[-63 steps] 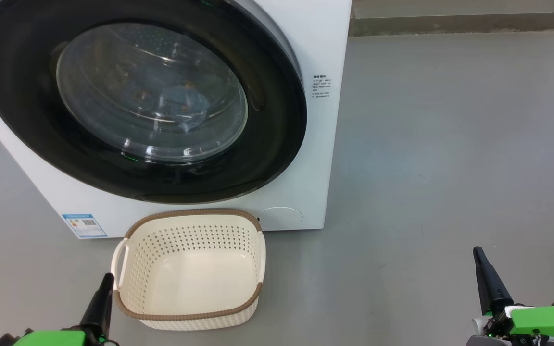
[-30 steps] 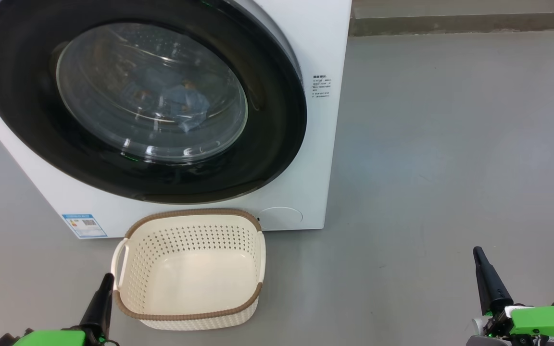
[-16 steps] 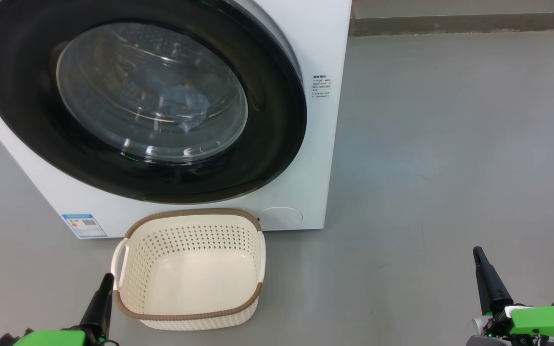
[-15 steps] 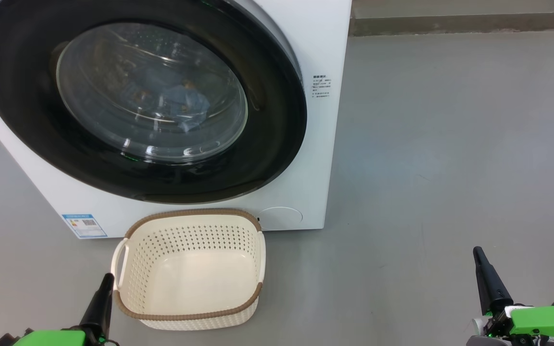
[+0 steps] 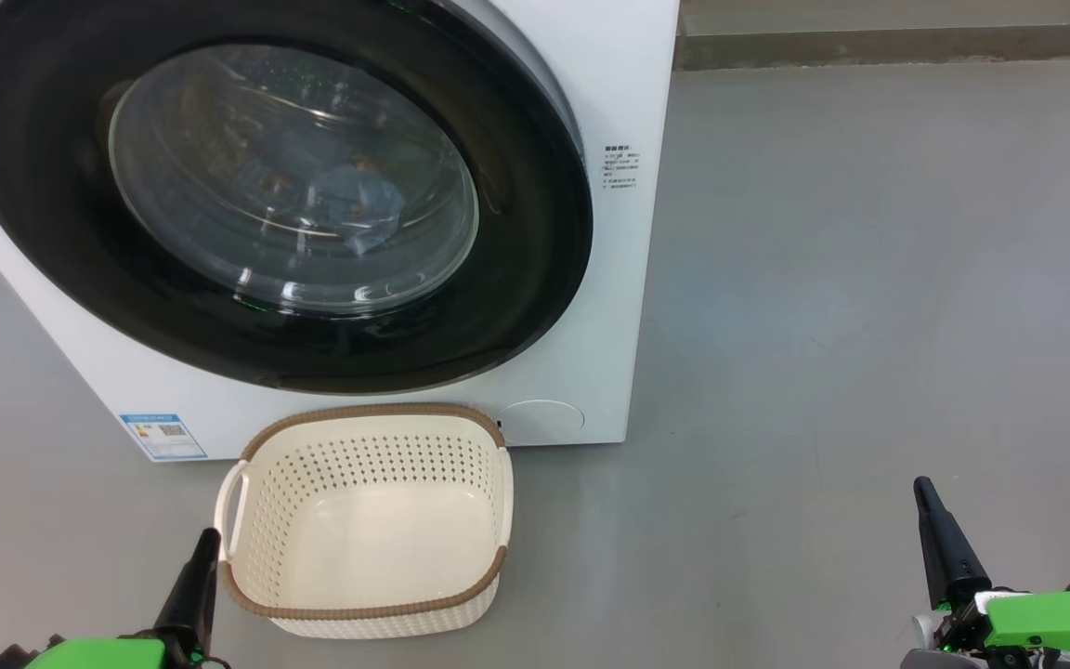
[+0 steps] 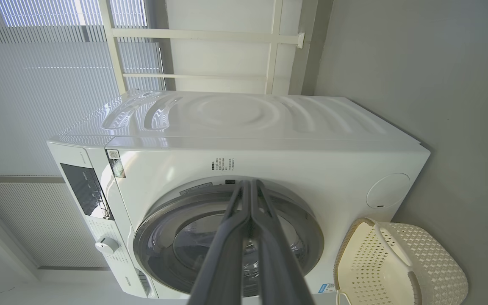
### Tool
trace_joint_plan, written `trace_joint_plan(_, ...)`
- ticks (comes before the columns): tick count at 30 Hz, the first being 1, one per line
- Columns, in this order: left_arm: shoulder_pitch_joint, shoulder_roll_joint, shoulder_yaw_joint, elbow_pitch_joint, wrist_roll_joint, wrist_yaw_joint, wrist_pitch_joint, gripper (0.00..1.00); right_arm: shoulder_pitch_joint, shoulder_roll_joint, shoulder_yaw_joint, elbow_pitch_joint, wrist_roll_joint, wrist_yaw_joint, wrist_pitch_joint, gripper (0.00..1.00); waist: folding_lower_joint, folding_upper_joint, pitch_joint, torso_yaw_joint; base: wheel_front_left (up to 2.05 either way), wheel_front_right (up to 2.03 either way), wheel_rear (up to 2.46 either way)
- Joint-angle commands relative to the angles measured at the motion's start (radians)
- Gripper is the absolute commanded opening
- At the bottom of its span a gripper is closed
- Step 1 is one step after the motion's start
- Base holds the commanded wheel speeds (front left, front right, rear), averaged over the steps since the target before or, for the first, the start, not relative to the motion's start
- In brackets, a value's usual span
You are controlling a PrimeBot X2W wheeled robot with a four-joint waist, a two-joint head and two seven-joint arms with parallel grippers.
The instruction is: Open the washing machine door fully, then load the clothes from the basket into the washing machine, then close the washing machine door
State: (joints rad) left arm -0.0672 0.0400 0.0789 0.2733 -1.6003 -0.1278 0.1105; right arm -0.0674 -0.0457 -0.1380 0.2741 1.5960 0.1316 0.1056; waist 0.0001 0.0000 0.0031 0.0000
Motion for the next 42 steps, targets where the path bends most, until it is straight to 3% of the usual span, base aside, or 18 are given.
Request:
trace_joint_plan(1, -0.041, 0.01, 0.035, -0.028, -0.008, -0.003, 0.003, 0.0, -0.04, -0.004, 0.024, -0.029, 0.012, -0.001, 0.008, 0.0, 0.0, 0.0, 0.0, 0.0, 0.0, 0.0, 0.0)
trace_joint_plan(42, -0.041, 0.01, 0.035, -0.028, -0.008, -0.003, 0.003, 0.0, -0.04, -0.004, 0.024, -0.029, 0.013, -0.001, 0.008, 0.0, 0.0, 0.0, 0.0, 0.0, 0.0, 0.0, 0.0)
